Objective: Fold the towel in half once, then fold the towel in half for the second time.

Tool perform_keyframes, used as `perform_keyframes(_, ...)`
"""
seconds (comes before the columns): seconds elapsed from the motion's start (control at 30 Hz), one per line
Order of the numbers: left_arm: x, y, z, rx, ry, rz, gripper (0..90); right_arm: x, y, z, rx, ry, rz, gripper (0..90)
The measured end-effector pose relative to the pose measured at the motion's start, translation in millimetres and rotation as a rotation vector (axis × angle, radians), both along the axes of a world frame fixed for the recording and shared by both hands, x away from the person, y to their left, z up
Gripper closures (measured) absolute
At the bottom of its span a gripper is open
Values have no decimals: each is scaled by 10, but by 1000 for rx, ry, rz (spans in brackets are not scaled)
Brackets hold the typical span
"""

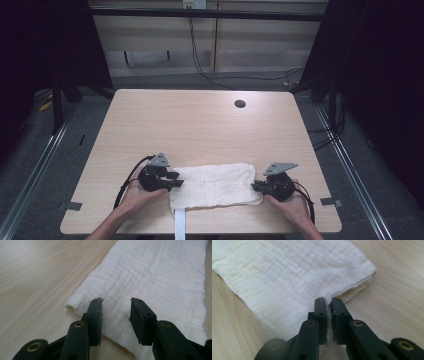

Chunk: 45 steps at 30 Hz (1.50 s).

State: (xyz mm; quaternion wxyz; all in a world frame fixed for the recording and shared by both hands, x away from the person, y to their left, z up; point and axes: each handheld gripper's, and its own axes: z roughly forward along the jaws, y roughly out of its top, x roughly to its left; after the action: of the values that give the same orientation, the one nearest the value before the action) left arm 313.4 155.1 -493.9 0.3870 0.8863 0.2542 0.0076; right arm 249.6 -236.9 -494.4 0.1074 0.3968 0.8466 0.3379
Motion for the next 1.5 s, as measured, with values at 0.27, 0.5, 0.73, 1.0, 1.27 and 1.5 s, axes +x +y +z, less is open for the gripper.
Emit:
perform_keyframes(0.27, 23, -137, 6, -18, 12, -21, 596, -8, -202, 9, 13, 33, -56, 827)
perform_keyframes(0.5, 117, -1, 179, -87, -1, 40, 573, -41, -197, 136, 76, -8, -89, 629)
perform_keyframes(0.73, 261, -1, 179, -114, 4, 90, 542, -52, 28, 255, 107, -22, 1, 605)
perform_keyframes(1.0, 298, 90, 217, -133, -18, 131, 529, 70, 406, 327, 122, -16, 82, 551)
perform_keyframes(1.27, 341, 55, 294, -106, -19, 125, 490, 110, 780, 358, 142, 13, 192, 530)
perform_keyframes(1.5, 467, 41, 339, -99, -26, 131, 465, 172, 1093, 388, 151, 23, 265, 530)
